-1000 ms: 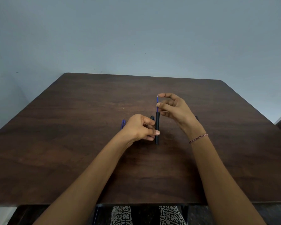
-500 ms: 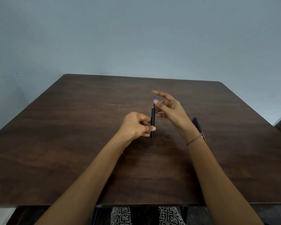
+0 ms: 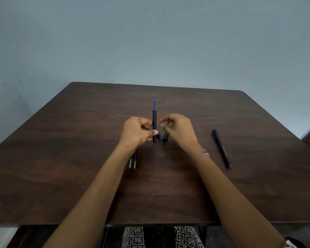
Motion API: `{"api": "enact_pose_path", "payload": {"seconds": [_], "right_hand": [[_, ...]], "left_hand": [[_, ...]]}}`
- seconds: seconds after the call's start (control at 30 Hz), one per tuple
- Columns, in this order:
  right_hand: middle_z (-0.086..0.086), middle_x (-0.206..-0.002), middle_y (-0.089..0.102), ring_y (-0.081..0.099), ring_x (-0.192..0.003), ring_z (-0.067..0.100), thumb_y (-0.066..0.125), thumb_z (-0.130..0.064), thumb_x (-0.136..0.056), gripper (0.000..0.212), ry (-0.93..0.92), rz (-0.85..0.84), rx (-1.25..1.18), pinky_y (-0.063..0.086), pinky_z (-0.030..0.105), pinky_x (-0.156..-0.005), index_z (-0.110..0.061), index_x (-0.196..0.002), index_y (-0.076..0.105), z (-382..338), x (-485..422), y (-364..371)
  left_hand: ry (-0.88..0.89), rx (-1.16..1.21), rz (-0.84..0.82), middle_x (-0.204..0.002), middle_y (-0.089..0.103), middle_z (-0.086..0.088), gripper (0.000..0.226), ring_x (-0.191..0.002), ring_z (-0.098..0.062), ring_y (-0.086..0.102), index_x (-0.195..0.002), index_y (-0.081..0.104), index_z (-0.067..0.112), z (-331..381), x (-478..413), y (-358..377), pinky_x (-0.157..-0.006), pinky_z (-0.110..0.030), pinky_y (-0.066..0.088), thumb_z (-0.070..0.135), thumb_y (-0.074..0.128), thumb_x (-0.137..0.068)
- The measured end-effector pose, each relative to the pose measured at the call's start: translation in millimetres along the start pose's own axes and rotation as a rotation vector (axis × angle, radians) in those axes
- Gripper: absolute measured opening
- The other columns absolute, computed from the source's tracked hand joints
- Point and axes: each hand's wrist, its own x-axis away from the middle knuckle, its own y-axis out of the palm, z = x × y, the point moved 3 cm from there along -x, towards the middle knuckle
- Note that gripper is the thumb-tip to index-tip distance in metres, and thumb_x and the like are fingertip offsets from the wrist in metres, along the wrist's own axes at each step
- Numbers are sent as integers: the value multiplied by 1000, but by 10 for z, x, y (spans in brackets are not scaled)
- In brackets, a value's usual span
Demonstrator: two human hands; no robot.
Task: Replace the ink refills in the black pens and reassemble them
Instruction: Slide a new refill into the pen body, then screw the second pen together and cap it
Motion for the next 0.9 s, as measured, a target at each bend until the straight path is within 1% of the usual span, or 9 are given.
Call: {"api": "enact_pose_path", "payload": {"seconds": [0.07, 0.2, 0.3, 0.47, 0.6, 0.67, 0.7, 0.83, 0.9], "right_hand": [[-1, -88, 67, 52, -86, 16, 66, -15, -81, 12, -45, -30, 89, 43, 26, -71, -17, -92, 69, -66, 17, 75], [1, -94, 68, 49, -93, 22, 65, -18, -78, 17, -26, -79, 191, 37, 28, -65, -15, -95, 65, -114, 39, 159], [-2, -92, 69, 51, -94, 23, 67, -20, -76, 17, 2, -126, 203, 38, 28, -64, -17, -92, 62, -97, 40, 166], [-3, -86, 70, 59, -91, 22, 69, -18, -73, 16, 60, -147, 160, 38, 27, -63, -19, -87, 61, -77, 34, 165], [-3, -74, 69, 62, -72, 9, 71, -14, -73, 17, 158, -124, -24, 48, 23, -67, -21, -89, 66, -48, 8, 74], [-2, -68, 69, 59, -57, -2, 72, -14, -75, 14, 228, -105, -221, 46, 11, -57, -22, -84, 66, -11, -5, -2], [-3, -67, 69, 57, -52, -4, 73, -15, -76, 12, 280, -104, -333, 43, 8, -51, -20, -85, 67, 20, -10, -36], [2, -70, 67, 57, -49, 1, 69, -9, -82, 27, 474, -56, -754, 42, 12, -45, -7, -108, 65, 104, -28, -160], [3, -70, 67, 61, -53, 4, 68, -8, -82, 29, 483, 8, -905, 47, 13, -49, -11, -110, 63, 103, -34, -219]], "left_hand": [[15, -20, 10, -72, 61, 2, 42, -67, -12, 63, -115, 63, 2, -2, 8, 2, -64, -24, 56, 2, 74, -74], [23, -26, 14, -71, 60, 0, 44, -68, -13, 63, -115, 62, 1, -7, 8, 17, -65, -27, 57, 1, 75, -73], [21, -31, 4, -75, 61, 0, 45, -74, -15, 64, -116, 61, 2, 1, 12, 25, -72, -33, 59, 2, 75, -74], [24, -33, -23, -78, 62, -2, 45, -78, -17, 65, -117, 61, 2, 37, 43, 33, -72, -32, 59, 2, 74, -75], [5, 8, -52, -74, 60, -1, 44, -71, -15, 64, -119, 59, 1, 53, 64, 41, -69, -30, 58, 0, 71, -76], [6, 28, -62, -74, 60, -1, 44, -70, -15, 65, -119, 59, 0, 61, 77, 41, -67, -28, 59, 0, 71, -77], [9, 34, -70, -75, 60, -1, 44, -69, -14, 65, -119, 59, 0, 65, 82, 42, -64, -26, 59, 1, 72, -77], [2, 47, -122, -80, 60, -4, 47, -68, -11, 64, -121, 58, 0, 80, 116, 68, -55, -17, 57, 1, 72, -76], [-8, 48, -153, -79, 61, -3, 48, -69, -11, 64, -121, 57, -2, 79, 142, 103, -56, -19, 58, 0, 72, -76]]}}
